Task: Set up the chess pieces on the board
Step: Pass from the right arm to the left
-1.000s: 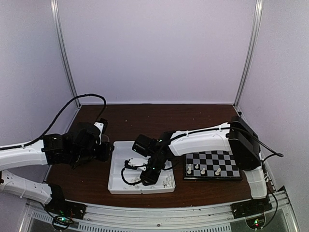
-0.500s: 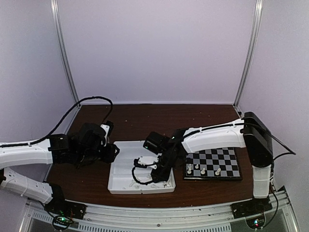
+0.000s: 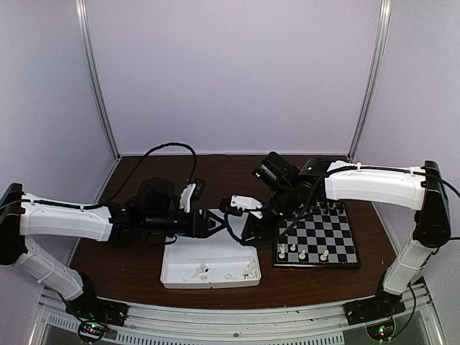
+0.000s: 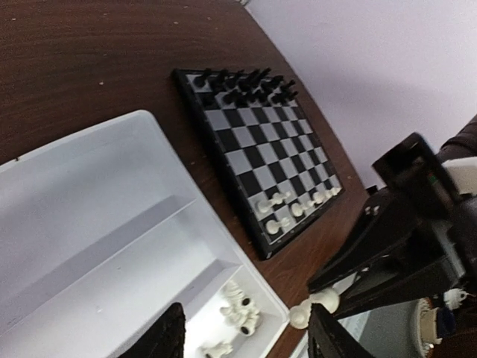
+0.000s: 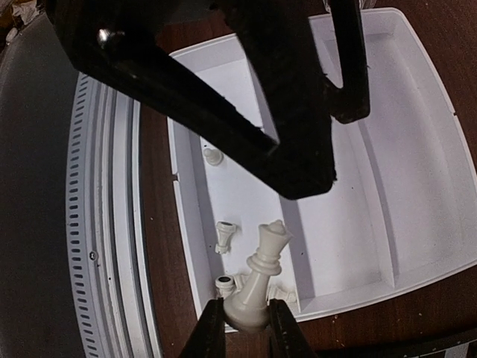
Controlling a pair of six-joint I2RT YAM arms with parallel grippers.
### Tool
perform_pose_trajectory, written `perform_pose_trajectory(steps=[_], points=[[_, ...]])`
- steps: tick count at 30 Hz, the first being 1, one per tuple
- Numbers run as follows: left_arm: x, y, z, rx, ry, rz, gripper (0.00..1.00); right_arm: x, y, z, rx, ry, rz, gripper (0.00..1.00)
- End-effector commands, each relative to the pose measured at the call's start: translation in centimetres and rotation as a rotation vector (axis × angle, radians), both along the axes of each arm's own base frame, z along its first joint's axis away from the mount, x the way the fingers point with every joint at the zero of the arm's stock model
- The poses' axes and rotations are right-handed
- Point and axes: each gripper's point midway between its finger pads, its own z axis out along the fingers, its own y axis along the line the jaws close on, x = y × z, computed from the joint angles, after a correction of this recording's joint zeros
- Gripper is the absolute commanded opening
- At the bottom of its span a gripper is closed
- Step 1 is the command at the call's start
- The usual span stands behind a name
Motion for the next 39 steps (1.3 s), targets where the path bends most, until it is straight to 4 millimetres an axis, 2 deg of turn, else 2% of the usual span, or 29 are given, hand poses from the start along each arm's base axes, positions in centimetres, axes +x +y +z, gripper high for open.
perform_pose_trajectory(steps=[1, 12, 24, 34, 39], points=[[-0.6, -2.8, 4.5, -0.271, 0.030, -0.105, 0.57, -0.7, -1.2, 1.4, 0.040, 0.017, 0.034, 0.11], [-0.5, -4.9, 3.6, -0.347, 0.143, -0.141, 0.50, 0.3, -1.7, 3.1, 0.086, -0.002, 0.004, 0.11], [-0.8, -5.7, 3.7, -0.398, 0.175, -0.179, 0.30, 1.6, -1.9, 3.1, 0.095, -0.014, -0.038, 0.11], [-0.5, -6.3, 4.2, -0.420, 0.167, -0.187, 0.28, 1.5, -1.7, 2.9, 0.097, -0.008, -0.032, 0.11], [-0.4, -6.4, 4.3, -0.423, 0.161, -0.192, 0.17, 1.7, -1.7, 2.8, 0.093, -0.011, -0.037, 0.12]])
